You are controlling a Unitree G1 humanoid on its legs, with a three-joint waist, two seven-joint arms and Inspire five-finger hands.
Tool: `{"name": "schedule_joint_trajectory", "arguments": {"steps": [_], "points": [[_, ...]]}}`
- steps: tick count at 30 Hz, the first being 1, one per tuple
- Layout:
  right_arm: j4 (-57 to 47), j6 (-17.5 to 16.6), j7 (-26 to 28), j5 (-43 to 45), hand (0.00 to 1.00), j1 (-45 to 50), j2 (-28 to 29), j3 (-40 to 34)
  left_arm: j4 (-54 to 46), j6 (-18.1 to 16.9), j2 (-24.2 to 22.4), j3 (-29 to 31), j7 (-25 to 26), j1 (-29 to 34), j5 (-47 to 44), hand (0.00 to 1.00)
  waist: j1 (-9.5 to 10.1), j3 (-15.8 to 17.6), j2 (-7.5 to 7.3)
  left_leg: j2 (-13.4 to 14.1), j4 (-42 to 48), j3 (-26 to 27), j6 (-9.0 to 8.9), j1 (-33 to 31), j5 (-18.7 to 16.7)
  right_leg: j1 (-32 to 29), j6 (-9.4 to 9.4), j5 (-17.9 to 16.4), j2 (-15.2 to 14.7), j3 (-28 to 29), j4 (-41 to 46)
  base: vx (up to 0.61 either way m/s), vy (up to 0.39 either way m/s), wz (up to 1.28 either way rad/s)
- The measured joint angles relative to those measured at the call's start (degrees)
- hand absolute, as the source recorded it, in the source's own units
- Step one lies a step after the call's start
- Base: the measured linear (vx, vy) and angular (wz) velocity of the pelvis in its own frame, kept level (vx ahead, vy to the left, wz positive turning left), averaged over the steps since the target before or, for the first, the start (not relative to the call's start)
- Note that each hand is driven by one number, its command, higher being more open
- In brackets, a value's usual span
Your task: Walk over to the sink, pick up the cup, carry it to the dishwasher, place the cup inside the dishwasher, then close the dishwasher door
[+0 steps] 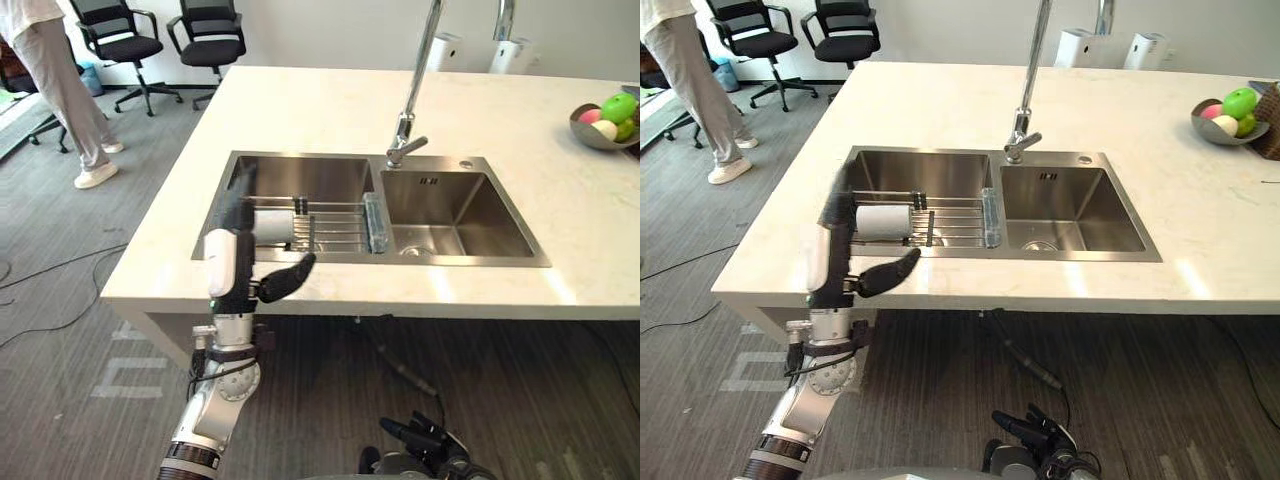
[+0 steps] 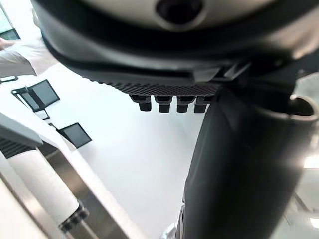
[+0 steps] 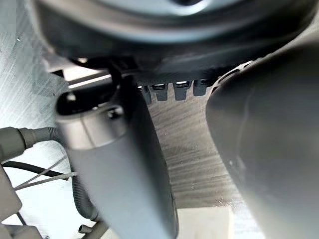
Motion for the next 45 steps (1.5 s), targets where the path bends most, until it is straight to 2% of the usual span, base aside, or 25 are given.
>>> {"name": "schedule_joint_trajectory", "arguments": {"steps": [2,4,6,9,12,15,16,20,24,27,31,34,38,45], "points": [[1.3,0.0,0.5,-0.2,1.0,-0.4,-0.4,-0.4,1.7,2.1,1.3,-1.0,-2.7,-1.3,0.2,1.0,-0.06,-0.6,0.4,-0.7,-5.3,1.5,-0.37,1.2,2.7,0.1,-0.28,1.1,0.1,-0.6,-2.3,0.04,-0.025,0.18],[2.4,0.5,0.7,-0.2,1.0,-1.3,-0.6,-1.1,4.3,5.7,4.1,-1.4,-5.4,-3.4,0.6,1.0,-0.64,-0.6,0.84,-1.1,-10.0,2.1,-0.79,2.7,5.0,0.1,-0.64,2.3,0.5,-0.7,-3.9,0.0,-0.013,0.03],[2.4,0.6,0.8,0.0,1.0,-1.2,-0.6,-1.1,4.8,7.0,6.2,-1.4,-7.1,-4.9,0.5,1.0,-0.89,-0.6,0.83,-1.4,-11.1,2.1,-0.61,3.1,5.6,0.2,-0.69,2.9,0.5,-0.6,-4.5,-0.05,-0.014,-0.06],[2.3,0.7,0.8,-0.1,1.0,-1.2,-0.7,-0.8,4.8,8.8,9.5,-2.5,-9.1,-9.5,0.6,1.0,-1.0,-0.6,0.82,-2.1,-11.1,2.2,-0.61,2.5,5.6,0.5,-0.58,5.7,0.3,0.1,-7.5,-0.11,0.024,-0.11],[1.7,1.5,0.8,0.1,1.0,-1.5,-1.0,0.7,4.8,10.6,12.4,-2.5,-11.2,-12.4,-0.1,1.0,-2.25,-0.7,0.87,-2.9,-11.1,2.7,-0.5,1.6,4.6,0.8,-0.48,9.2,0.3,0.8,-11.7,-0.14,0.034,-0.11],[1.4,2.9,0.9,0.0,1.0,-1.6,-1.7,1.7,5.0,12.8,13.5,-4.1,-13.4,-14.8,-2.1,1.0,-3.03,-0.7,1.05,-1.7,-11.1,4.9,-0.66,1.7,1.4,0.7,-0.57,10.9,1.5,1.2,-12.6,-0.2,0.049,-0.1],[1.3,3.6,0.8,0.0,1.0,-1.4,-1.5,2.1,5.3,13.2,14.1,-4.8,-14.1,-15.2,-3.3,1.0,-3.16,-1.0,0.37,-2.0,-10.8,5.5,-1.09,1.5,1.1,0.4,-0.55,11.4,1.5,1.9,-12.8,-0.19,0.015,-0.15],[-0.5,4.1,0.5,0.1,1.0,0.1,-1.5,2.7,6.5,15.1,15.4,-5.0,-16.6,-16.5,-5.8,1.0,-4.1,-1.7,0.28,-3.1,-10.8,8.0,-0.54,1.6,0.4,-1.0,0.03,11.8,0.7,4.7,-12.8,-0.17,0.018,-0.36],[-0.7,4.4,0.5,0.0,1.0,0.7,-1.4,2.7,11.7,16.2,15.9,-7.3,-20.9,-24.3,-8.0,1.0,-5.8,-1.8,0.38,-3.4,-11.4,8.4,-0.52,1.7,0.5,-1.7,0.06,11.9,0.5,5.4,-12.8,-0.03,0.002,-0.08],[-0.4,5.9,1.0,0.1,1.0,1.1,-1.4,1.9,18.4,16.8,16.3,-8.7,-22.5,-30.4,-9.9,1.0,-6.86,-1.7,0.67,-3.0,-11.5,8.5,-0.95,1.9,0.8,-1.7,-0.3,12.3,1.3,5.6,-12.8,0.04,0.004,-0.08],[-0.6,6.0,2.0,0.3,1.0,1.1,-1.2,0.6,25.9,18.9,17.6,-8.7,-23.2,-36.2,-12.8,1.0,-7.58,-1.2,1.51,-2.6,-12.1,9.7,-1.48,3.0,1.4,-1.7,-0.7,12.8,2.4,6.7,-12.5,0.08,0.037,-0.17],[-0.5,6.0,2.4,0.4,1.0,1.1,-1.3,-0.5,27.6,20.5,19.6,-8.7,-24.0,-38.0,-13.2,1.0,-8.31,-0.9,2.08,-2.6,-13.0,10.2,-1.5,3.6,1.4,-1.7,-0.7,12.8,2.6,6.9,-12.5,0.06,0.059,-0.06],[-0.2,6.0,2.5,0.7,1.0,1.2,-1.2,-1.2,33.4,21.7,21.2,-8.6,-26.3,-40.5,-12.2,1.0,-8.43,-0.9,2.11,-3.1,-13.3,11.0,-1.39,4.2,1.3,-1.7,-0.65,12.8,2.5,7.7,-12.5,0.0,0.049,-0.09],[-0.3,6.0,3.7,1.2,1.0,1.7,-1.4,-2.7,37.6,21.6,21.5,-8.6,-27.3,-40.9,-11.9,1.0,-8.55,-0.8,2.12,-3.2,-12.7,10.7,-1.2,4.0,1.2,-1.5,-0.42,12.7,2.2,7.6,-12.8,-0.07,-0.004,0.01]]}}
